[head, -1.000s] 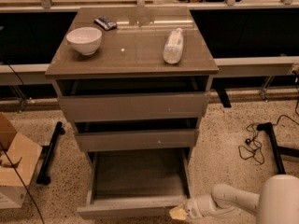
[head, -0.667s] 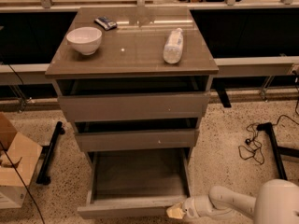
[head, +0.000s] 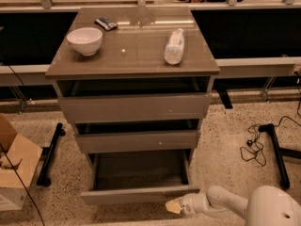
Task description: Close bottom drawer
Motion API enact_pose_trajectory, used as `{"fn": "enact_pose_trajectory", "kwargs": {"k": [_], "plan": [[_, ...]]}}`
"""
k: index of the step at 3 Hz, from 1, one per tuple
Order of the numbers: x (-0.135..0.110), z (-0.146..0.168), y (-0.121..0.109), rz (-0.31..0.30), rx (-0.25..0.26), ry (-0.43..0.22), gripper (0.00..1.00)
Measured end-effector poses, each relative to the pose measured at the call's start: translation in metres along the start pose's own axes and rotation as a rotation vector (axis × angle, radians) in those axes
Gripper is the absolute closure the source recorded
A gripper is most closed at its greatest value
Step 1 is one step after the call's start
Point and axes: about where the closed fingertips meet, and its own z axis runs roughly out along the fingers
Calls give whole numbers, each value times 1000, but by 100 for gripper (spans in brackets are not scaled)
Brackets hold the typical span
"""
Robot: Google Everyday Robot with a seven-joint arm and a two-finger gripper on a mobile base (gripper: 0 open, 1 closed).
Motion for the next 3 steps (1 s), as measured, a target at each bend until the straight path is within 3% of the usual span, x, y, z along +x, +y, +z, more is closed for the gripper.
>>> {"fn": "enact_pose_trajectory", "kwargs": {"k": [1,2,3], "plan": [[0,0,0,0,0,0,100],[3,8,-3,-25,41,-8,100],[-43,36,-13,-202,99,-83,100]]}}
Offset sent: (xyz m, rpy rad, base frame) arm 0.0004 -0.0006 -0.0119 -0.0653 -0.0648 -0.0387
